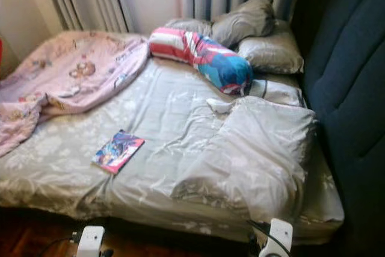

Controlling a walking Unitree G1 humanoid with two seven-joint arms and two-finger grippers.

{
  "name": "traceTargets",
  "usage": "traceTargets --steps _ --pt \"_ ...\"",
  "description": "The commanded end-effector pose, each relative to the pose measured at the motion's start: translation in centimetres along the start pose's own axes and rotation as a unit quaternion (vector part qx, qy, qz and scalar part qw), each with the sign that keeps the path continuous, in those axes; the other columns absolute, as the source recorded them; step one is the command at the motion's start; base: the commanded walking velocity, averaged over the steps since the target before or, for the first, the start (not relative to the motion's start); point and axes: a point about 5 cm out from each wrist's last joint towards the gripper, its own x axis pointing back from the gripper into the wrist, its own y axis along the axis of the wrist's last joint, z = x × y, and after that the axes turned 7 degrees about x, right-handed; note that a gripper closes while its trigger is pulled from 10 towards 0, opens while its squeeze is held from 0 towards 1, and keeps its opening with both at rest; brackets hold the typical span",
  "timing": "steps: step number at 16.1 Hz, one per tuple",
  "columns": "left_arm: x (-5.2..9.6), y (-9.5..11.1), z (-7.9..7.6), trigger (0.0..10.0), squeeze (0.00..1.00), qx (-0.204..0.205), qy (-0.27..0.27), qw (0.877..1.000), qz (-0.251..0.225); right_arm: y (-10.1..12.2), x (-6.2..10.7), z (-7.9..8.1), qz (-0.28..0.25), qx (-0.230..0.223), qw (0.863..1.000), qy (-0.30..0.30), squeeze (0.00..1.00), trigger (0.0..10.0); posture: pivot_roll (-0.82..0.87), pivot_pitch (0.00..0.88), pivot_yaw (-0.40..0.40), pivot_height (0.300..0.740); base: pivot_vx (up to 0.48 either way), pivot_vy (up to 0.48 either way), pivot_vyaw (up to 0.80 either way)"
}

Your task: Clean up the room

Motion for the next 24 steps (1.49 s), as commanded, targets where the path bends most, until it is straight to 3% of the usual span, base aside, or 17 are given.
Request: traceTargets --steps 1,4,7,20,24 --pt "0.0 0.1 0.3 10.0 0.0 -0.002 0.006 1.0 -0.001 0.2 0.0 0.2 -0.006 -0.001 1.0 0.002 0.0 10.0 0.11 0.007 -0.017 0.74 0.0 0.0 0.0" --pt "0.0 0.0 0.2 10.0 0.0 -0.001 0.006 1.0 -0.001 0.1 0.0 0.1 -0.002 -0.007 1.0 0.001 0.0 10.0 0.11 0.006 -0.019 0.74 0.0 0.0 0.0" --pt "0.0 0.0 0.1 10.0 0.0 0.001 0.007 1.0 -0.001 0.2 0.0 0.1 -0.003 -0.005 1.0 0.004 0.0 10.0 0.12 0.007 -0.021 0.74 0.085 0.0 -0.79" --pt "0.0 0.1 0.3 10.0 0.0 0.001 0.01 1.0 -0.003 0.9 -0.1 0.6 -0.023 -0.014 0.999 0.017 0.0 10.0 0.12 0.01 -0.018 0.74 0.226 0.0 0.0" --pt "0.0 0.0 0.3 10.0 0.0 0.001 0.01 1.0 -0.003 2.4 -0.3 0.8 -0.052 -0.023 0.998 0.023 0.0 10.0 0.12 0.012 -0.02 0.74 0.0 0.0 0.0"
